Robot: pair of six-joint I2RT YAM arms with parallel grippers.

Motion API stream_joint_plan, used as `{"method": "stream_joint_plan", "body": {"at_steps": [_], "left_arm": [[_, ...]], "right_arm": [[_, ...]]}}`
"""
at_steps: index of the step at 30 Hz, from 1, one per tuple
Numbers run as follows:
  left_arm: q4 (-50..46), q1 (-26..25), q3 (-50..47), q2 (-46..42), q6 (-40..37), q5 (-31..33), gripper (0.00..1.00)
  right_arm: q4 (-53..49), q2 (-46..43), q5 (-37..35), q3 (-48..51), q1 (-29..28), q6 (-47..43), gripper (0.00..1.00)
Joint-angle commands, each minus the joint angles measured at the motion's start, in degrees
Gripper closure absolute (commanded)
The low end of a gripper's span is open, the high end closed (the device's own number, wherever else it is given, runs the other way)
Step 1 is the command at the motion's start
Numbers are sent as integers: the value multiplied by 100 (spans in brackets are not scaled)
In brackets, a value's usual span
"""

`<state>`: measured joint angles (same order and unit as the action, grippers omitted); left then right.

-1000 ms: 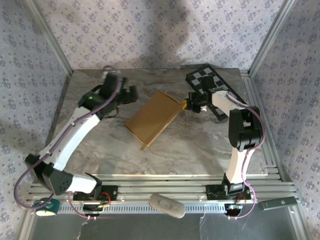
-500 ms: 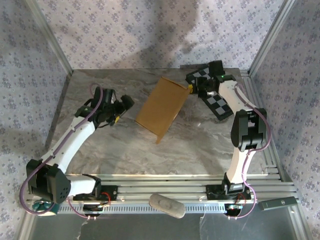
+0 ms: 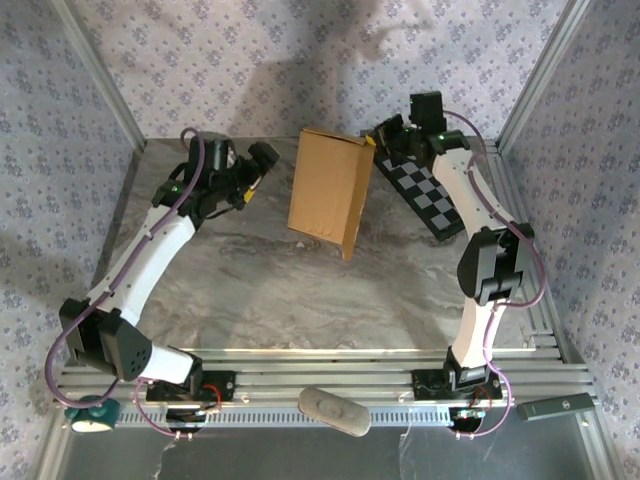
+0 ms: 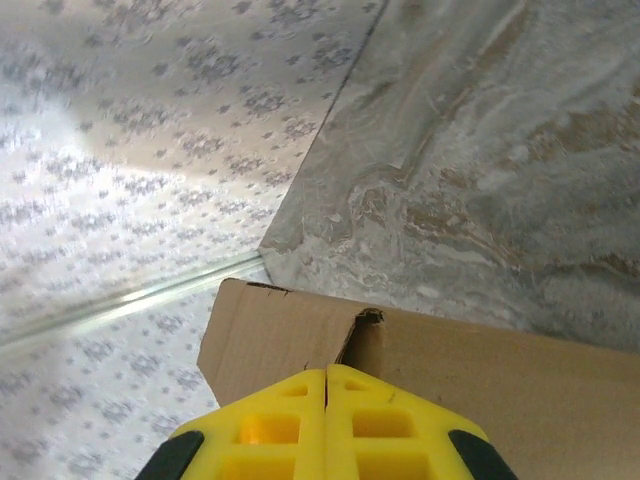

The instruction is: Fold the paper box

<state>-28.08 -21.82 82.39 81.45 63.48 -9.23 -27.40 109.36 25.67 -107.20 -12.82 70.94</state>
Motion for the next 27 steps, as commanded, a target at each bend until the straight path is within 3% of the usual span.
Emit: {"method": "stream_joint_plan", "body": {"at_steps": [1, 12, 17, 27], "left_arm": [[-683, -72, 1008, 392, 728, 242, 0], [-2692, -949, 3659, 1556, 2098, 1174, 0], [-3258, -1255, 3898, 1655, 3029, 1351, 0], [-3235, -1435, 3970, 2113, 3834, 1315, 0]], "right_arm": [[441, -213, -265, -243, -214, -911, 100], [1970, -1134, -260, 1349, -809, -1707, 100], [2235, -1396, 42, 1791, -904, -1938, 100], [1976, -1758, 201, 2379, -1062, -2289, 100]]}}
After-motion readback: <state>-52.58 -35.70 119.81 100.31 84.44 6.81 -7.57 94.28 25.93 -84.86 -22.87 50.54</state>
